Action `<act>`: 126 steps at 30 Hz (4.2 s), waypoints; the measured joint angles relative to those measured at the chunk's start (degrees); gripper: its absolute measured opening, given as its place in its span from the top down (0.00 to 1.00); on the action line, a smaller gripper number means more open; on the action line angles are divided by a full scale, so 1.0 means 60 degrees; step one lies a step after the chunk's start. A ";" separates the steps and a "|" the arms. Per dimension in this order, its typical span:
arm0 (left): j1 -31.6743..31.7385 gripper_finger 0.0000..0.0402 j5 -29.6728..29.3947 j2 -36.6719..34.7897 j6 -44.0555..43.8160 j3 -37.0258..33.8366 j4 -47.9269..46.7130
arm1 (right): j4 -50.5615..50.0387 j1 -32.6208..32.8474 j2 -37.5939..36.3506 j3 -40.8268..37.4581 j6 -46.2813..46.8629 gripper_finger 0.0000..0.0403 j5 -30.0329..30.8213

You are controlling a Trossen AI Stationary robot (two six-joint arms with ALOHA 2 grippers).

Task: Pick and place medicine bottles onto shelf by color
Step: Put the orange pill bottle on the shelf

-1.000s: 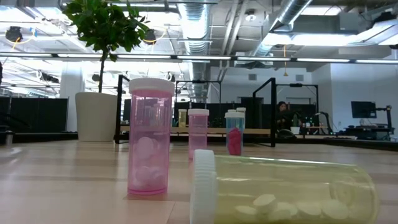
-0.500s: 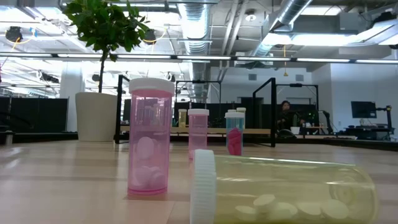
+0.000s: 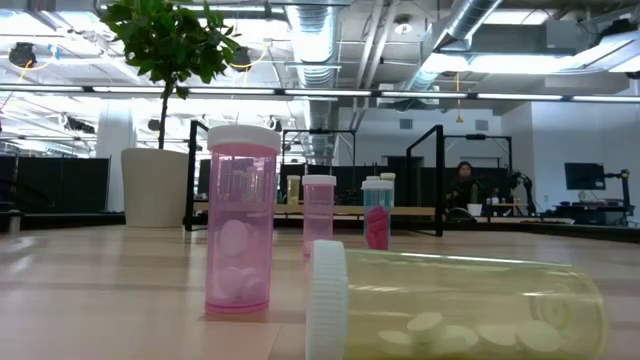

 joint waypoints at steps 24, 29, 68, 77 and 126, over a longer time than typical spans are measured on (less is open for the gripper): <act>0.0007 0.55 -0.0010 -0.0005 -0.0133 0.0000 -0.0004 | 0.1637 0.0328 0.0004 -0.1351 0.0473 0.27 -0.0651; 0.0007 0.55 -0.0007 -0.0007 -0.0133 0.0000 -0.0002 | 0.1669 0.0335 0.0004 -0.1353 0.0445 0.27 -0.0650; -0.0015 0.55 0.0046 -0.0011 -0.0307 0.0000 -0.0003 | 0.1828 0.0824 0.0601 -0.1342 0.3450 0.27 -0.1539; 0.0315 0.55 0.0480 -0.0011 0.0913 0.0000 -0.0026 | 0.1937 0.1110 0.0605 -0.1334 0.7453 0.27 -0.1105; 0.0736 0.55 0.1716 -0.0011 0.2054 0.0000 -0.0969 | 0.3615 0.0229 0.0641 -0.3952 0.4072 0.28 -0.1071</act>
